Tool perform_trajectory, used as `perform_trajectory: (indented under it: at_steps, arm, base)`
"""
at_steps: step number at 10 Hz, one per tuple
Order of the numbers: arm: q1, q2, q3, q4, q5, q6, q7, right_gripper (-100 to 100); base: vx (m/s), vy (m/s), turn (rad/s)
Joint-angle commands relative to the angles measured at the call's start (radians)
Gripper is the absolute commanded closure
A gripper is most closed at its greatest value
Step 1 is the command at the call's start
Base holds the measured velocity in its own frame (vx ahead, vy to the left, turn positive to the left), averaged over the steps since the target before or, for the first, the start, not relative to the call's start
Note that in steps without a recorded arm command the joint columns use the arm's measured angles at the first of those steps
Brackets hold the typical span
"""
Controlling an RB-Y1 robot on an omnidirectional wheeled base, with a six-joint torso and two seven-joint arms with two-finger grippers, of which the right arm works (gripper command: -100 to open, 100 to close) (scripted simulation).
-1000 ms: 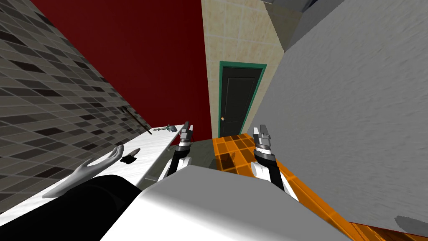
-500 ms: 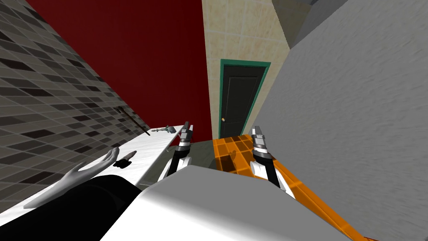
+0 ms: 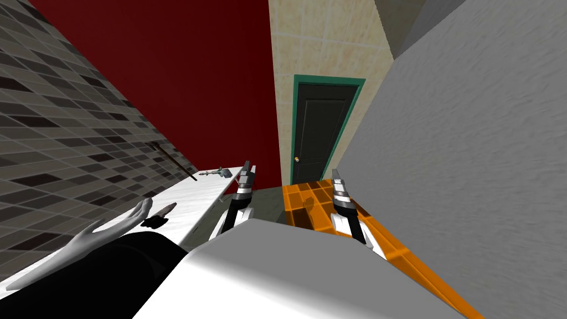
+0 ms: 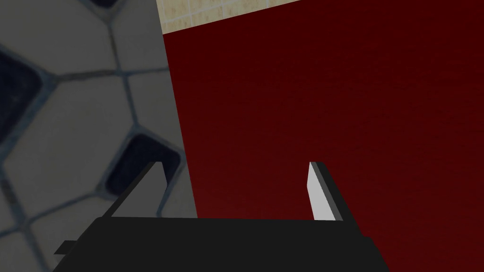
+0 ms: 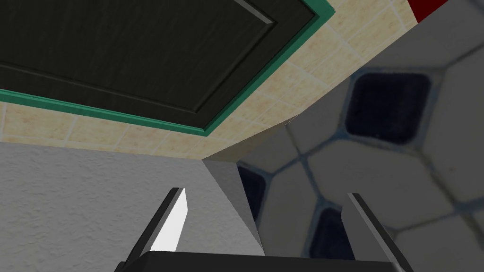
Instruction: Pull the door open
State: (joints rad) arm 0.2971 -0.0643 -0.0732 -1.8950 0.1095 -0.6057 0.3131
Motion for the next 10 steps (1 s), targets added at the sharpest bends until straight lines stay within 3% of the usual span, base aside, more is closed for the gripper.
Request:
perform_trajectory:
  at_steps: [1,10]
  arm:
    - [-0.016,-0.008,-0.013,0.044,0.014,-0.011,0.029,-100]
    - [-0.101,-0.024,-0.065,0.276,0.111,-0.057,0.2,-100]
  base:
    - [0.099,0.002,0.023]
    - [0.102,0.004,0.028]
